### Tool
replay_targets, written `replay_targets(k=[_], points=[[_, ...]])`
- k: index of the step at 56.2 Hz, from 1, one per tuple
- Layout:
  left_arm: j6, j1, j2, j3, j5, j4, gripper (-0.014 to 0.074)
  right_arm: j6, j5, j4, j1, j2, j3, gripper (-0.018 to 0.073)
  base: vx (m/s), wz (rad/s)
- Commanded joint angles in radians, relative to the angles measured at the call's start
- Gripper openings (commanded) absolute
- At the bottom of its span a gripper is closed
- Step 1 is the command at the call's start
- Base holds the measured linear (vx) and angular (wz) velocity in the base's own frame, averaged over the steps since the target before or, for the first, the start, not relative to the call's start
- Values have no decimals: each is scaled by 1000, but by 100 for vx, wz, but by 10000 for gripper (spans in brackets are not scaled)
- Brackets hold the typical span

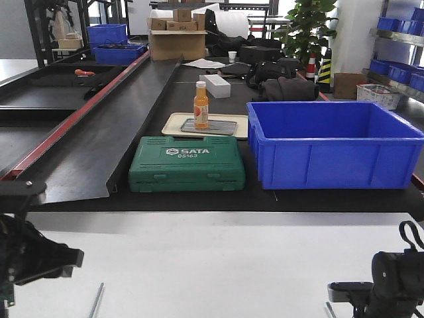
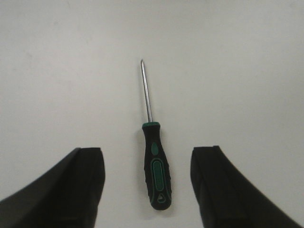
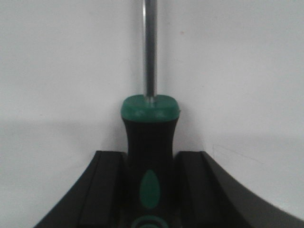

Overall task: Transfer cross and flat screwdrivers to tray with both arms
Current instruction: 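Lower the left gripper and grasp the other green-handled screwdriver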

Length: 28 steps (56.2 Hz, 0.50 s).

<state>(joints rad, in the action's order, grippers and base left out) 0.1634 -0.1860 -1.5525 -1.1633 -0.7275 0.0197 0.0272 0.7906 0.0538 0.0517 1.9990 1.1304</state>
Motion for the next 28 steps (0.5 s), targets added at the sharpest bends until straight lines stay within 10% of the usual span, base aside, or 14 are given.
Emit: replay_targets(k=[1, 28], points=[[18, -3, -62, -42, 36, -9, 524, 9, 9, 13, -2, -40, 18, -11, 0, 0], [40, -3, -322, -54, 55, -99, 524, 9, 18, 13, -2, -40, 18, -11, 0, 0]])
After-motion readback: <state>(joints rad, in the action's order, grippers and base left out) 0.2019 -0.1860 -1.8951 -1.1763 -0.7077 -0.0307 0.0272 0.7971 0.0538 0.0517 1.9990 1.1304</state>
